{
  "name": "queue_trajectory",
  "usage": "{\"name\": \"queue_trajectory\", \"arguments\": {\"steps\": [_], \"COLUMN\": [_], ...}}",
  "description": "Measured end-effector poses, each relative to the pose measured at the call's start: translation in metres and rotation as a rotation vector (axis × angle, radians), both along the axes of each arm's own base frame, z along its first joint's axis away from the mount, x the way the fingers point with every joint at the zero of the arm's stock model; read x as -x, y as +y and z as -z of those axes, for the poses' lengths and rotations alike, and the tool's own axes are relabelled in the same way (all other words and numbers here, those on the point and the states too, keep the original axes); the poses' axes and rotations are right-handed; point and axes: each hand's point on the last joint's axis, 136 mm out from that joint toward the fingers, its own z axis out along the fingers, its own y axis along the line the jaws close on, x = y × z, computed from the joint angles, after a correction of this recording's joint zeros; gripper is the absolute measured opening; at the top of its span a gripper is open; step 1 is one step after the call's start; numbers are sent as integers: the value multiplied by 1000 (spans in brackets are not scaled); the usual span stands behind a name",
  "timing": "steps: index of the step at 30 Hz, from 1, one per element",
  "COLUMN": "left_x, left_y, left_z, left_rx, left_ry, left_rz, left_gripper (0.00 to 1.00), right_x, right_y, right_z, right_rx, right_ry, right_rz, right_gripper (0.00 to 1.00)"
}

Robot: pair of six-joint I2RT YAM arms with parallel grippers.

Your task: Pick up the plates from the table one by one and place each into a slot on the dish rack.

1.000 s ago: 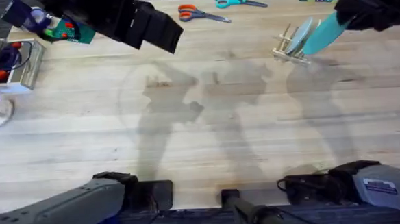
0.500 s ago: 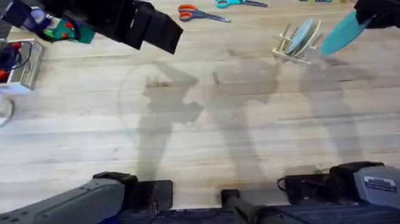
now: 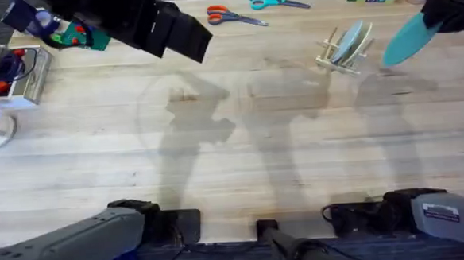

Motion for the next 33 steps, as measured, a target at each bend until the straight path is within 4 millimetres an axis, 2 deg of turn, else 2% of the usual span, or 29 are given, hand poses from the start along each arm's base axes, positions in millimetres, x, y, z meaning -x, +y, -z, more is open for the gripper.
{"name": "queue_trajectory", "arguments": {"steps": [6,13,19,33], "left_x": [0,0,0,0], "left_y": [0,0,0,0], "left_z": [0,0,0,0], "left_rx": [0,0,0,0], "left_ry": [0,0,0,0], "left_rz": [0,0,0,0], "left_gripper": [993,993,993,993], "right_x": [-5,-27,-42,-60], "right_y": [0,1,-2,-11], "right_z": [7,25,28,39], "right_rx": [8,18,22,34], "right_ry": [31,64,38,42], "right_rz": [-16,-38,-39,-37], "right_gripper": [29,29,29,28]}}
